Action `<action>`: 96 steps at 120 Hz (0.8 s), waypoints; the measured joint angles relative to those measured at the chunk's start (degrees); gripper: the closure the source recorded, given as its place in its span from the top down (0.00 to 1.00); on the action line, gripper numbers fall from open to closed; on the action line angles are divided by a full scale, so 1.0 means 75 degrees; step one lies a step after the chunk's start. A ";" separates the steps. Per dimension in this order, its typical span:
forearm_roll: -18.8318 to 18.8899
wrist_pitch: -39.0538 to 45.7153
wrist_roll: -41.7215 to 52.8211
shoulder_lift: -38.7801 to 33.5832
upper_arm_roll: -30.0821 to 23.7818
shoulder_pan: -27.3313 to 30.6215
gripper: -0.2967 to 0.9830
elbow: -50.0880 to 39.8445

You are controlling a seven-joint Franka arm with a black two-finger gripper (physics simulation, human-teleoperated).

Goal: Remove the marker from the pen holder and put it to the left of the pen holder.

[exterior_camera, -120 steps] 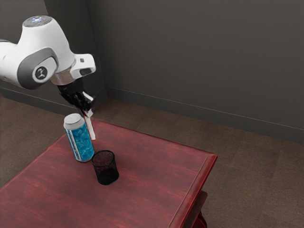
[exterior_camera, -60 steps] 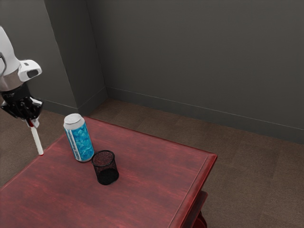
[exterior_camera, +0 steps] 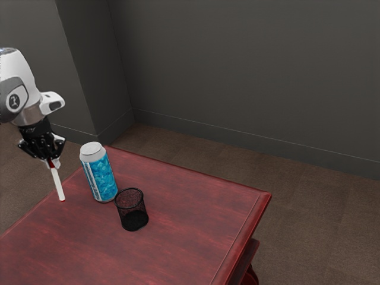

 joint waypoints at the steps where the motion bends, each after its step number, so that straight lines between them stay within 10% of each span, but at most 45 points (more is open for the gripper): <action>1: -0.0005 0.0018 0.0006 0.0020 0.0000 0.0000 0.16 0.0004; 16: -0.0058 0.0260 0.0083 0.0203 0.0002 -0.0001 0.17 0.0013; 68: -0.0228 0.0514 0.0506 -0.0166 -0.0045 -0.0052 0.68 0.0157; 96: -0.0160 -0.0401 0.0455 -0.0124 -0.0024 -0.1275 0.74 0.2624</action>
